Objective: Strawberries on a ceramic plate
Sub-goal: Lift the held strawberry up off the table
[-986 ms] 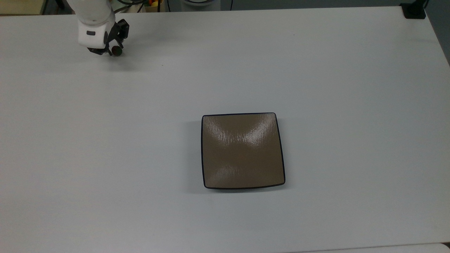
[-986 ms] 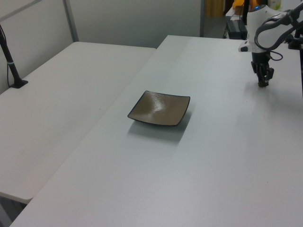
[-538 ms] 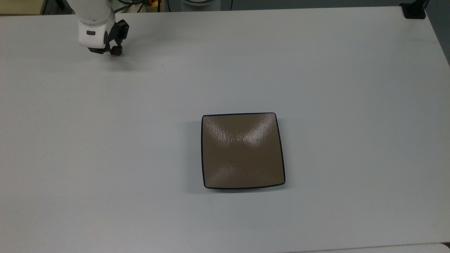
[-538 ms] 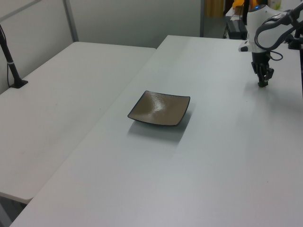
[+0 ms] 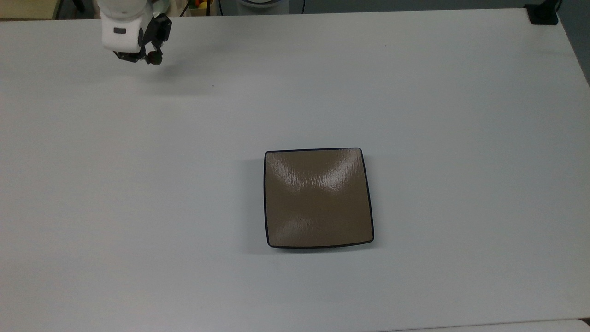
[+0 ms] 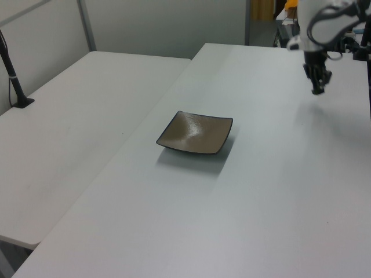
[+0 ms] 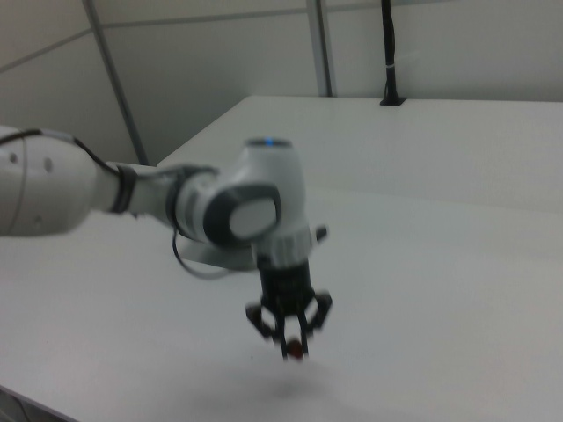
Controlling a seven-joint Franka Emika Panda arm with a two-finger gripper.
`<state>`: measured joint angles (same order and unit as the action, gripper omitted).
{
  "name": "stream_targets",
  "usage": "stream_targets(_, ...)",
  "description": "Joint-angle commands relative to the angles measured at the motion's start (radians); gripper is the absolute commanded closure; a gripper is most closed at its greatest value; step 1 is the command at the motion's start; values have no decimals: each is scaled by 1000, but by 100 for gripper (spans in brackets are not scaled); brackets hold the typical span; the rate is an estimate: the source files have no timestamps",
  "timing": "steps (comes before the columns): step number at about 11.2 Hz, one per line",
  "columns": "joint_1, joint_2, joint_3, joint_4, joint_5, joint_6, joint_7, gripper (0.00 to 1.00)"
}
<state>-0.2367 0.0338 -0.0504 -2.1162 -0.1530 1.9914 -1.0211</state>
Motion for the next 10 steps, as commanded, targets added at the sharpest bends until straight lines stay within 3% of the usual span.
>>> stream_targets(1, 95, 6, 0, 204, 111, -140, 82, 99)
stream_targets(5, 186, 72, 3, 343, 203, -125, 229, 99)
stream_targets(7, 229, 124, 7, 412, 214, -121, 330, 99)
stream_targets(10, 269, 193, 61, 467, 217, -16, 493, 99)
